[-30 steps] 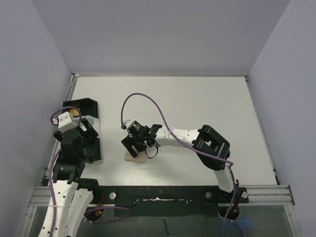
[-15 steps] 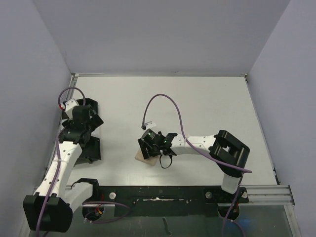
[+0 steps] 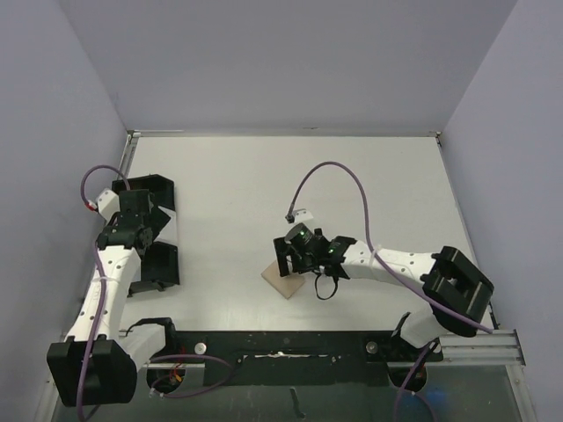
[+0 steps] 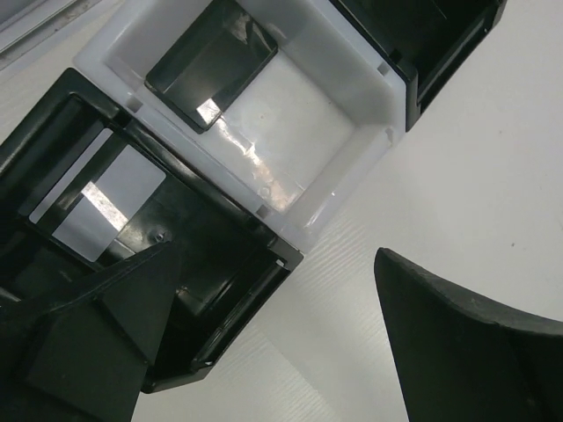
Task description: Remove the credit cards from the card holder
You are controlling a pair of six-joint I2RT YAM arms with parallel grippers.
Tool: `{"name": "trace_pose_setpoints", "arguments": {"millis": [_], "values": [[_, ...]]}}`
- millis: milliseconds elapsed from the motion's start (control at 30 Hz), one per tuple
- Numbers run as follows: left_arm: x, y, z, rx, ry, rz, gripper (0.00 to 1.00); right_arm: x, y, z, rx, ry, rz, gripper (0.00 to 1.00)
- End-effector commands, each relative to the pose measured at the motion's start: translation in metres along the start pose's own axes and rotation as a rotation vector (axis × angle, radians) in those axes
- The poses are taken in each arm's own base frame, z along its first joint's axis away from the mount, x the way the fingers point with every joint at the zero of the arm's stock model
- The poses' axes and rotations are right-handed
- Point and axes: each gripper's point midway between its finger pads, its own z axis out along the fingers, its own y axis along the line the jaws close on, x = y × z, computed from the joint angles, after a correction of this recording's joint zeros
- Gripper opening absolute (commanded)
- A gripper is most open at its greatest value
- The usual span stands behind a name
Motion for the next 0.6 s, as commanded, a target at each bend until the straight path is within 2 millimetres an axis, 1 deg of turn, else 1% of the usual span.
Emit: {"name": "trace_pose_setpoints", "arguments": {"millis": [0,67,133,233,367,500,567], "values": [[-0.018,0.009,-0.003,-0.036,-0.052,-0.091,0.94,-0.055,0.024,-0.026,-0.232,-0.158,0.001,0.82],[-0.022,0.012,-0.003,-0.052,-0.052,-0.117,0.93,-0.067,0.020,-0.034,-0.224,-0.195,-0.018,0.82],[-0.025,0.016,-0.002,-0.073,-0.057,-0.145,0.92,-0.075,0.012,-0.039,-0.173,-0.215,-0.028,0.84],[-0.022,0.022,0.005,-0.106,-0.043,-0.202,0.88,-0.086,-0.001,-0.044,-0.097,-0.228,-0.036,0.87],[-0.015,0.028,0.016,-0.151,-0.010,-0.230,0.83,-0.092,-0.006,-0.051,-0.073,-0.241,-0.039,0.88],[-0.008,0.029,0.028,-0.183,0.021,-0.255,0.78,-0.090,-0.010,-0.055,-0.069,-0.243,-0.036,0.89],[-0.007,0.025,0.035,-0.178,0.039,-0.263,0.76,-0.088,-0.013,-0.055,-0.061,-0.237,-0.031,0.89]]}}
